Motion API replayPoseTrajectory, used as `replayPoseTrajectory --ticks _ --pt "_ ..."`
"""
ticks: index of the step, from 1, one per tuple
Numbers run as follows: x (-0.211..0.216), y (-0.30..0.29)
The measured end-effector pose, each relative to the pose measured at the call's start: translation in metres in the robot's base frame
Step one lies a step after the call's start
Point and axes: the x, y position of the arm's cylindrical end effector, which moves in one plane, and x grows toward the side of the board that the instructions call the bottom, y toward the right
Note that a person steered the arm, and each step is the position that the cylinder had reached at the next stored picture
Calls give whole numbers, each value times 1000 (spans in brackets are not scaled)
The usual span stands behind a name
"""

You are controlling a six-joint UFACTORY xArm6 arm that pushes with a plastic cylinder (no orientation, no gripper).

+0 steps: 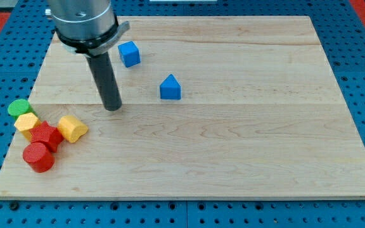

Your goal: Separate the yellow blocks from the red blocks

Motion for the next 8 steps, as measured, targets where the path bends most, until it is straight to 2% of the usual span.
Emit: replayPoseTrajectory --ticks 1,2,3,5,6,7,8 --pt "-23 -41" --pt "-12 -157" --pt "2 -187" --pt "51 -187" --pt "42 -134" --pt "21 -34" --pt "18 31"
